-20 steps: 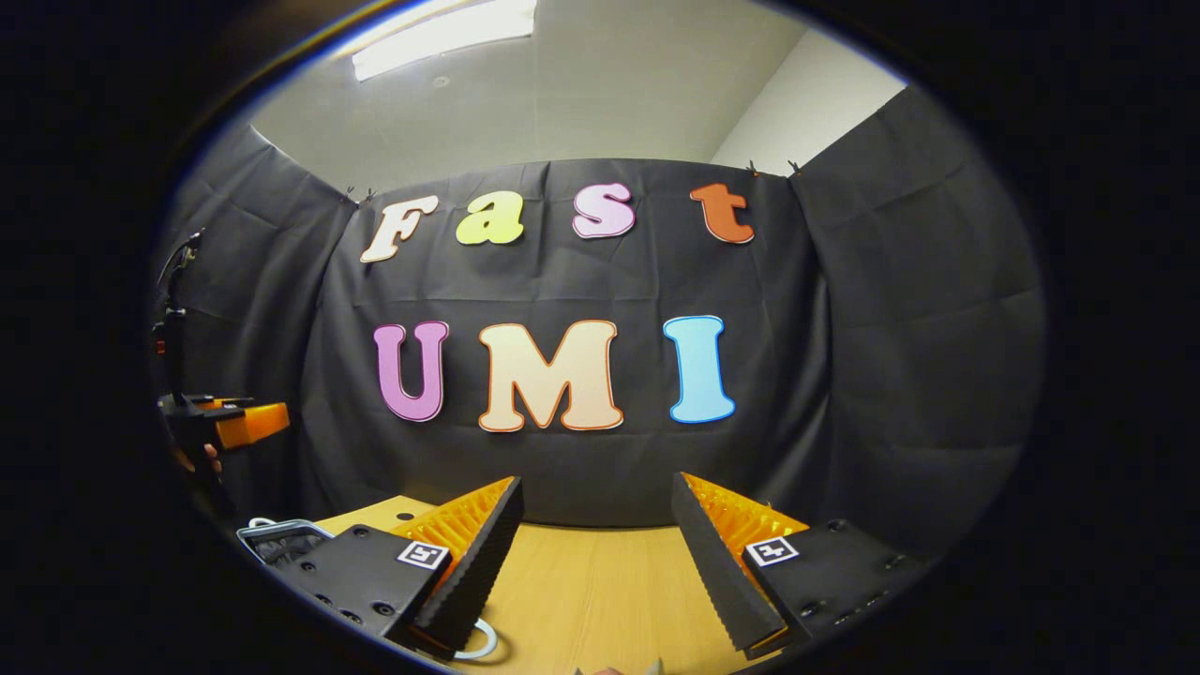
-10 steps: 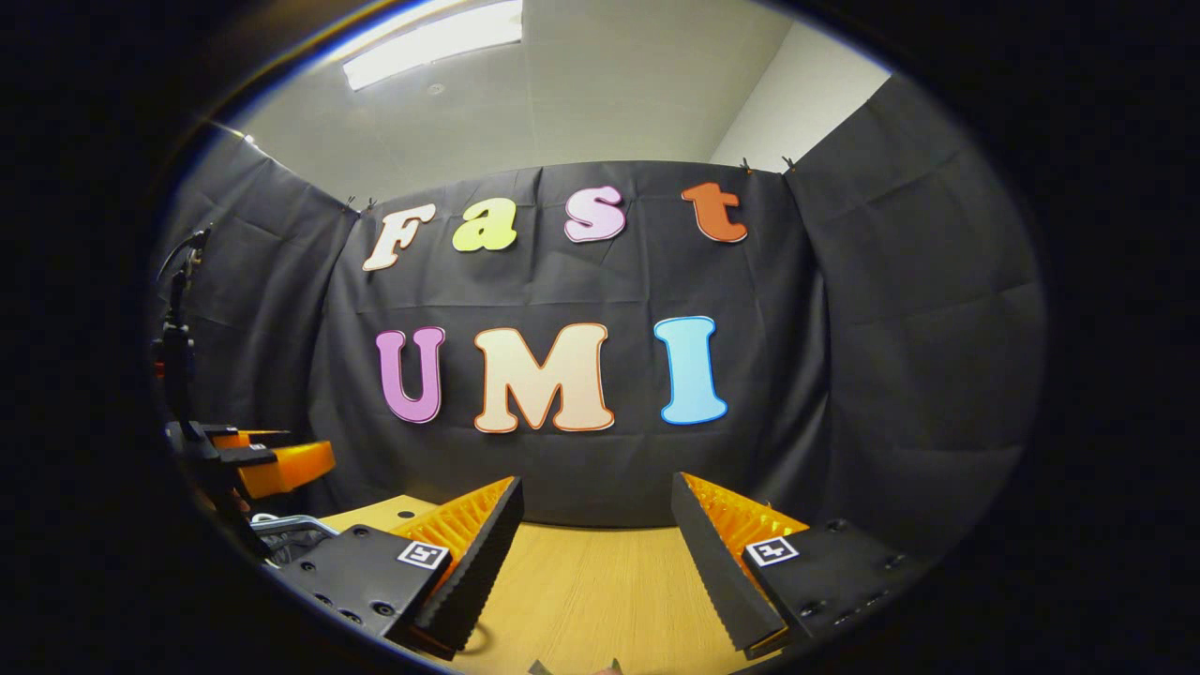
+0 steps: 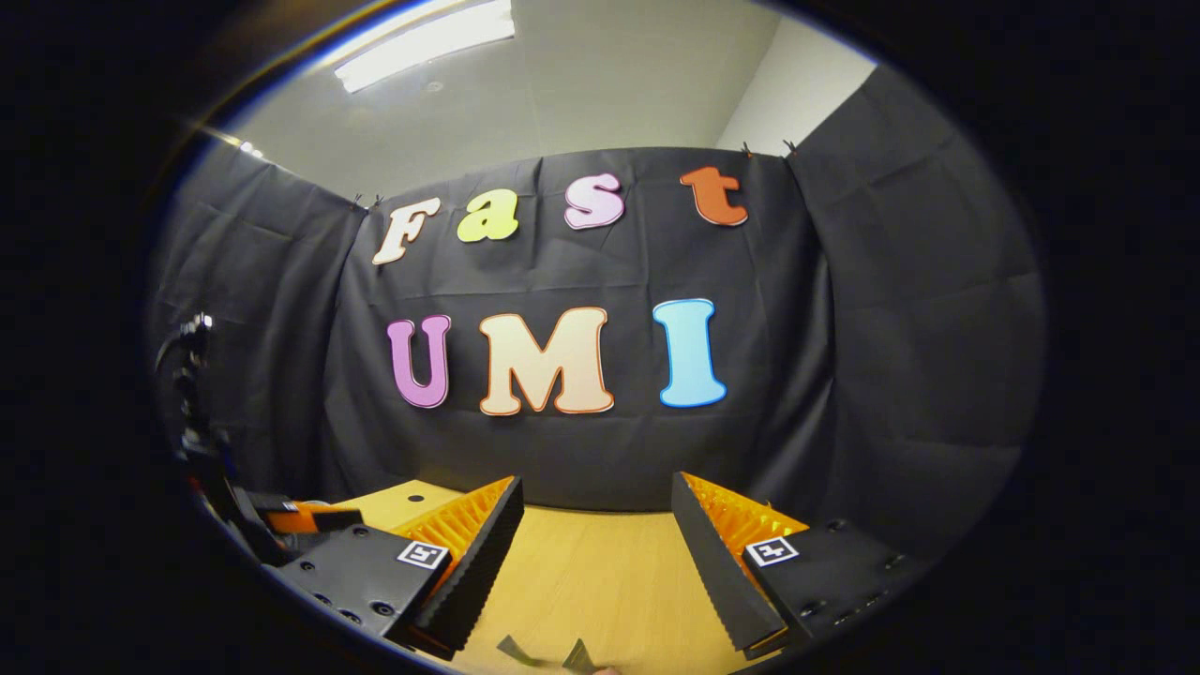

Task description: First open the suitcase, pack the skin care products into it, and then close the suitcase.

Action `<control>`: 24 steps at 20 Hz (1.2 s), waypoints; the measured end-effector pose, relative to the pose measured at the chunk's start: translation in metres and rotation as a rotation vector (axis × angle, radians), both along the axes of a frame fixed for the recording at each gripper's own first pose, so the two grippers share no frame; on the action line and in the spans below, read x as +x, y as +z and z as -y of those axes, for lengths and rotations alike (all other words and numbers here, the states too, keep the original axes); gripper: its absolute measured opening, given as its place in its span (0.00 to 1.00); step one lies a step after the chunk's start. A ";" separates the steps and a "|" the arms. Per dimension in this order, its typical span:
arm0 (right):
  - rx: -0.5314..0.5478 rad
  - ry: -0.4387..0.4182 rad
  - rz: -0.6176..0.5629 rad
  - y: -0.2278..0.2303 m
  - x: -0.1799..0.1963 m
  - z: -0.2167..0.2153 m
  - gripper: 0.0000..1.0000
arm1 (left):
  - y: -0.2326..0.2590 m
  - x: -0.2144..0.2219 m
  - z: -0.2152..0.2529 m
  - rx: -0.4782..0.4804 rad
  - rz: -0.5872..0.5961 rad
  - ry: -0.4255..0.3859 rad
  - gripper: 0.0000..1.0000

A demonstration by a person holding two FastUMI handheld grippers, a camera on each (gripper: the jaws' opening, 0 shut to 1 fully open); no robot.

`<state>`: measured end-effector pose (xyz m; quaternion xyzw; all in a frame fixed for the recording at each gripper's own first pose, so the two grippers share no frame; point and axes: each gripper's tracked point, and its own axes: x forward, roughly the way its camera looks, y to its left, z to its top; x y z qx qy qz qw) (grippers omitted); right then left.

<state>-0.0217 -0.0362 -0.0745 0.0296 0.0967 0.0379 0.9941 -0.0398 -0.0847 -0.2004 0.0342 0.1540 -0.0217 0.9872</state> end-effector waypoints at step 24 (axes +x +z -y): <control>-0.129 0.011 -0.121 -0.063 -0.036 0.032 0.98 | -0.248 -0.046 0.064 -0.086 -0.536 -0.076 0.31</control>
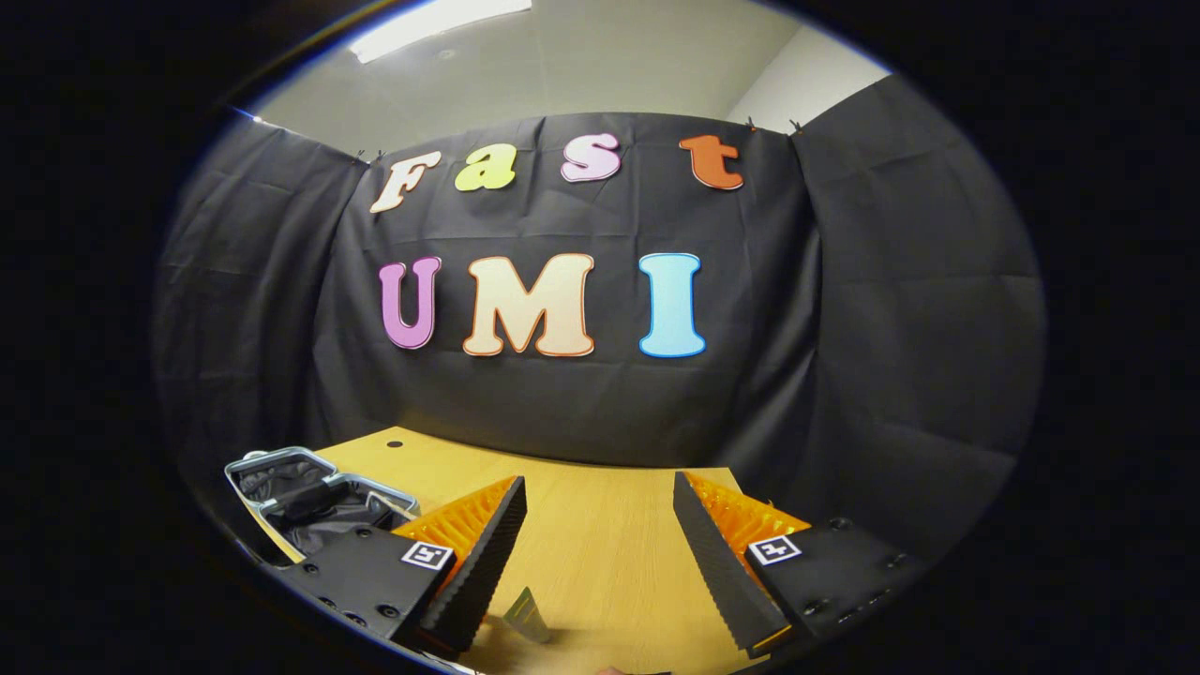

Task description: First open the suitcase, pack the skin care products into it, and then close the suitcase.

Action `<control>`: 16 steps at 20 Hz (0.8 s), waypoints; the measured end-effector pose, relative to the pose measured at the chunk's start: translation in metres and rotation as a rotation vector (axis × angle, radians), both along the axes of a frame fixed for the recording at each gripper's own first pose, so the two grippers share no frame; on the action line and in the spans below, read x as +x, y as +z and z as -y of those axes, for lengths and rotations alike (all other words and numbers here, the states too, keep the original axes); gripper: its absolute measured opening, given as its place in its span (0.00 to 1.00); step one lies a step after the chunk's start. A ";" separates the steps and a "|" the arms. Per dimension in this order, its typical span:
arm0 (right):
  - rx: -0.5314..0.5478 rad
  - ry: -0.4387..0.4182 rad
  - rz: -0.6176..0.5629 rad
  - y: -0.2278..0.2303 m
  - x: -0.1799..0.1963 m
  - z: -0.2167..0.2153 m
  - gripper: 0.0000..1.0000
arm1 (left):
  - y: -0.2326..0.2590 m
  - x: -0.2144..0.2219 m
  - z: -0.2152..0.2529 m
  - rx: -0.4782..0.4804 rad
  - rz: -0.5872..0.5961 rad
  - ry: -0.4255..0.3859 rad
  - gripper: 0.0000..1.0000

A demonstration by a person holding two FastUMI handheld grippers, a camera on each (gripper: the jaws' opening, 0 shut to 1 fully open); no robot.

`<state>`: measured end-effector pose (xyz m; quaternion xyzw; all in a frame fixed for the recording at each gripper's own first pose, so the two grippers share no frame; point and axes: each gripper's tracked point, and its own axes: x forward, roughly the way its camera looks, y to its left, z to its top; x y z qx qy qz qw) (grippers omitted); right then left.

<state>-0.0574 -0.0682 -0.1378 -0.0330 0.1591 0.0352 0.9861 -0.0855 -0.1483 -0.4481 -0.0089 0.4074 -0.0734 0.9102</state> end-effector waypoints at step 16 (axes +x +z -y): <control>0.019 0.135 -0.209 -0.131 -0.032 -0.050 1.00 | 0.119 0.013 -0.039 0.021 0.129 0.050 0.18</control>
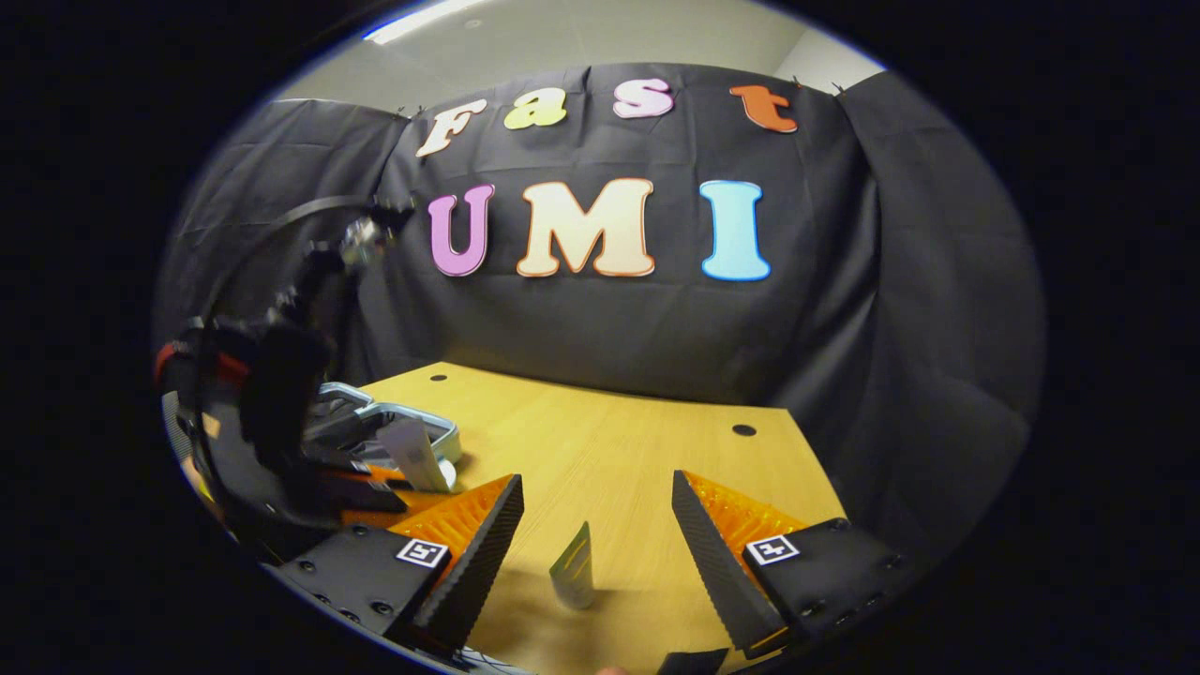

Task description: First open the suitcase, pack the skin care products into it, and then close the suitcase.

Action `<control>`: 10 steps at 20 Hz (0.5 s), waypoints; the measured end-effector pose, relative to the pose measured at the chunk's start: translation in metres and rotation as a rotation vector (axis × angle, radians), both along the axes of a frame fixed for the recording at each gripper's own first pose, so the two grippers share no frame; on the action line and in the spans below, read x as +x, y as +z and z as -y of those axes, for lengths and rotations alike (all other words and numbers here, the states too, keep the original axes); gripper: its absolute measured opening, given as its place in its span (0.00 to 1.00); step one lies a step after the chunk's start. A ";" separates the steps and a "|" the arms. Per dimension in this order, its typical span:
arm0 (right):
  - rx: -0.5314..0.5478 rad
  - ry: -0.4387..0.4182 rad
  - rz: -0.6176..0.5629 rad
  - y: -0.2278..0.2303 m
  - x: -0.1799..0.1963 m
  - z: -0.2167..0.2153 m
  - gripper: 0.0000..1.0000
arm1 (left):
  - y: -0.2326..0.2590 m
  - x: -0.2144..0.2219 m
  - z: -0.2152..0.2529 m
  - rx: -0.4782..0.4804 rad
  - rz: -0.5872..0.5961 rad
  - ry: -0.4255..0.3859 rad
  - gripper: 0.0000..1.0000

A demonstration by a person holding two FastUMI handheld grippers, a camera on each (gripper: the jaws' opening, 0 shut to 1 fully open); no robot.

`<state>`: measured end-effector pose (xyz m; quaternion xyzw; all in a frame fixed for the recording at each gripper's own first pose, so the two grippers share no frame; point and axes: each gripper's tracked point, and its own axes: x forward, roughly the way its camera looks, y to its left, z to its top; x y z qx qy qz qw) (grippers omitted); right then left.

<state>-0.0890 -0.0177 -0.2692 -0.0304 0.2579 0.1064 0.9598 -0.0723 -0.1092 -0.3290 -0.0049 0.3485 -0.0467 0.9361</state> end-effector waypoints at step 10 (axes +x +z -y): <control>-0.067 0.046 -0.215 -0.125 -0.021 -0.010 0.98 | 0.040 -0.020 -0.051 0.047 0.015 0.111 0.17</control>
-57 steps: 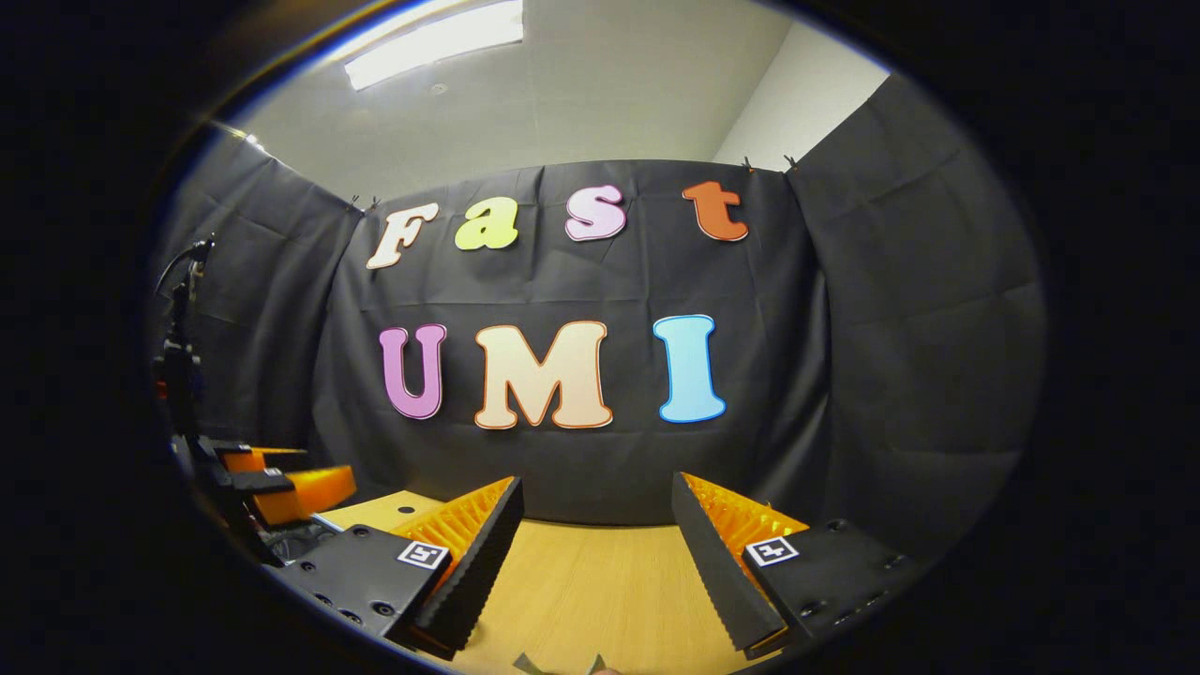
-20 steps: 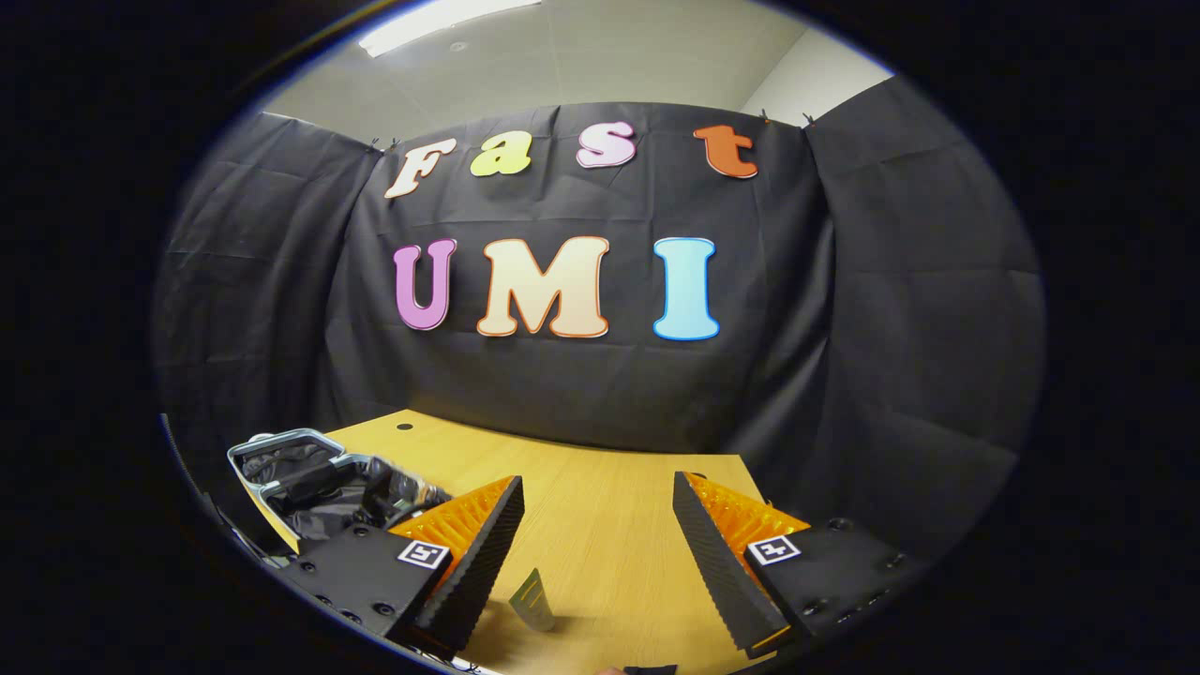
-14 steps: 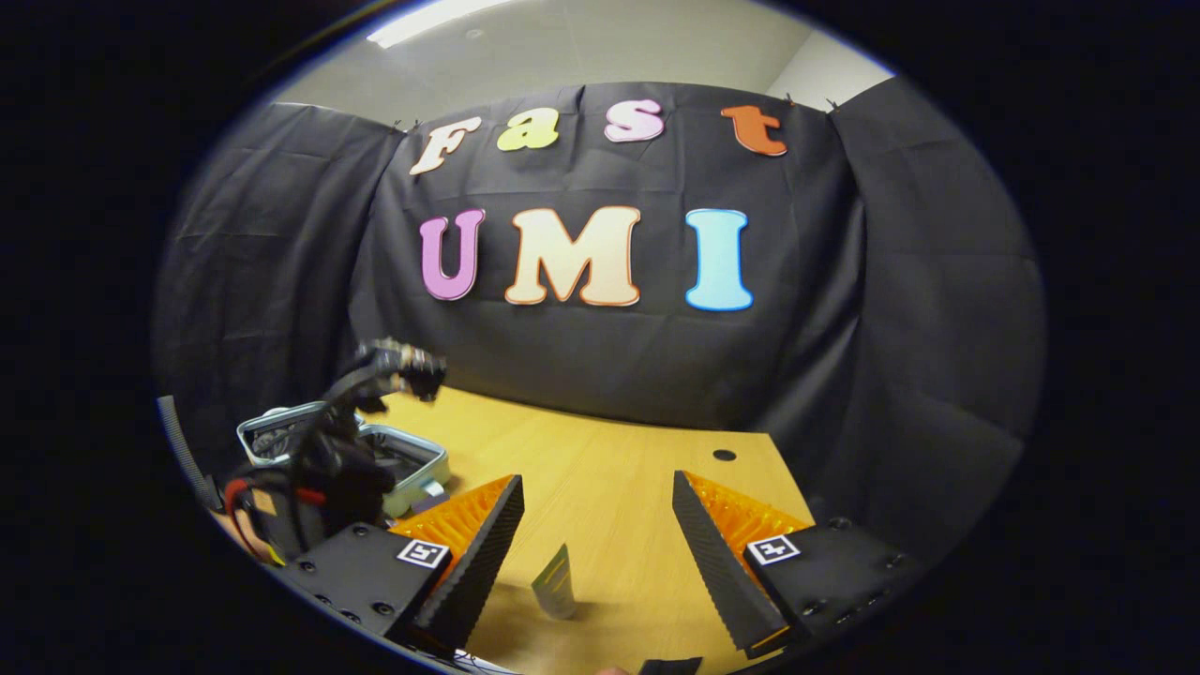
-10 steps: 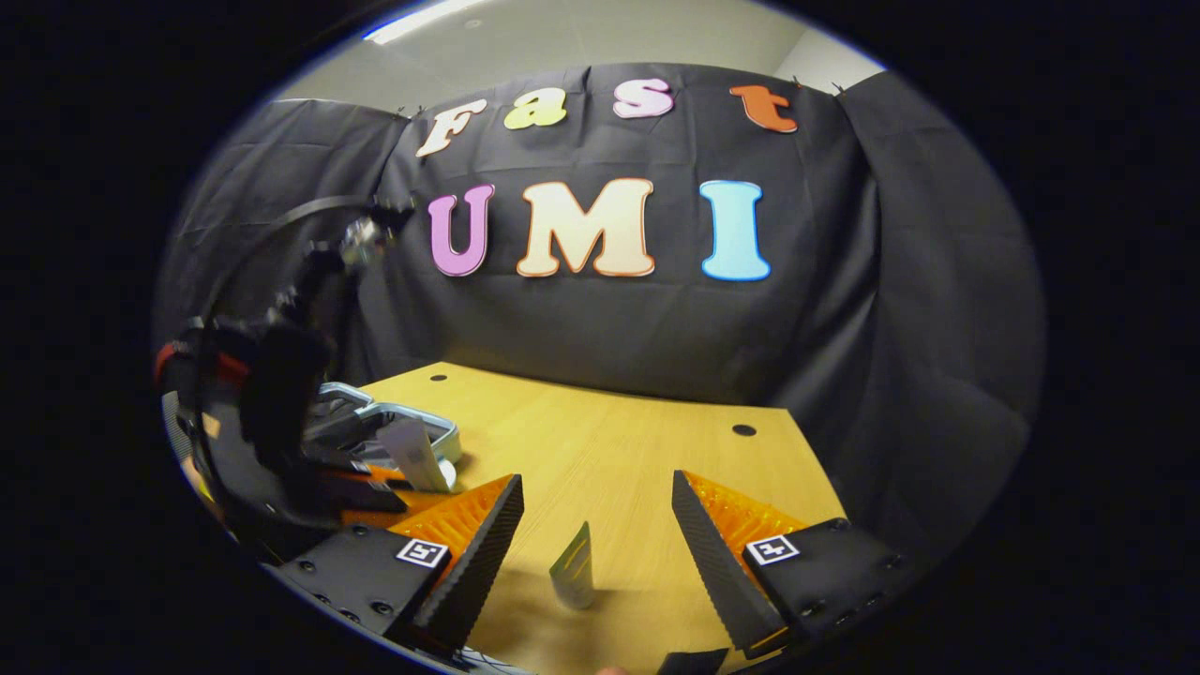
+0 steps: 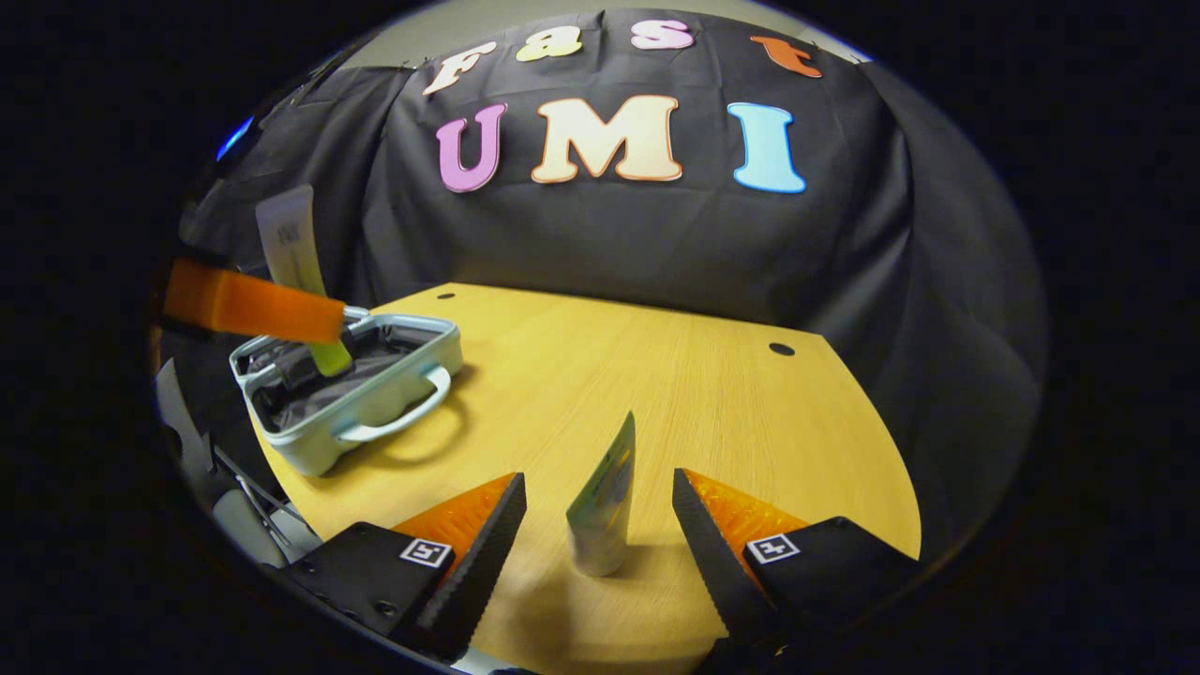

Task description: First open the suitcase, pack the skin care products into it, and then close the suitcase.

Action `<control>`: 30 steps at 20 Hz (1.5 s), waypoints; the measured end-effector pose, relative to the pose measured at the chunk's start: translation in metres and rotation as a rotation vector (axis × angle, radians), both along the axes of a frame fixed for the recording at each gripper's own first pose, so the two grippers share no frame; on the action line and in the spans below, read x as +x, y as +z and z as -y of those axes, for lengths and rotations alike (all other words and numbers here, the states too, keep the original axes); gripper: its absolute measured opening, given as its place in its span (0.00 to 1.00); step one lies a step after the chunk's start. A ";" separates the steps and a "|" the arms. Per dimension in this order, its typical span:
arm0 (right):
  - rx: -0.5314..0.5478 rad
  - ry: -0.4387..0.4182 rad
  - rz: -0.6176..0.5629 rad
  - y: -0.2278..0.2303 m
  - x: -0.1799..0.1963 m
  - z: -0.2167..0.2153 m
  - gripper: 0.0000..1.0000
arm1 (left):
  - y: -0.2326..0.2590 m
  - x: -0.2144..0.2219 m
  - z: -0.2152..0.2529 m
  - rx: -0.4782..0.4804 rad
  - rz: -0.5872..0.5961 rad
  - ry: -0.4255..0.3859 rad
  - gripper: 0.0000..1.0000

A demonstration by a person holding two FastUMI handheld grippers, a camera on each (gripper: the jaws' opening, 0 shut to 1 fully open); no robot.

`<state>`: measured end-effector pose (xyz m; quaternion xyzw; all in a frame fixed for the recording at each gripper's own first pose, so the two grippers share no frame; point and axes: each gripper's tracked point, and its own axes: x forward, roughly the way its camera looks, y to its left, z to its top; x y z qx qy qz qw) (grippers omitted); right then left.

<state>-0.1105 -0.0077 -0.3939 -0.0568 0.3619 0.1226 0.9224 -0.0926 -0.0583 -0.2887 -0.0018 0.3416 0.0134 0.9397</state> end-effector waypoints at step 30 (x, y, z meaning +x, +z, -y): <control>0.195 0.113 -0.133 0.065 0.026 -0.186 0.37 | -0.045 -0.042 -0.203 0.056 -0.296 0.112 0.18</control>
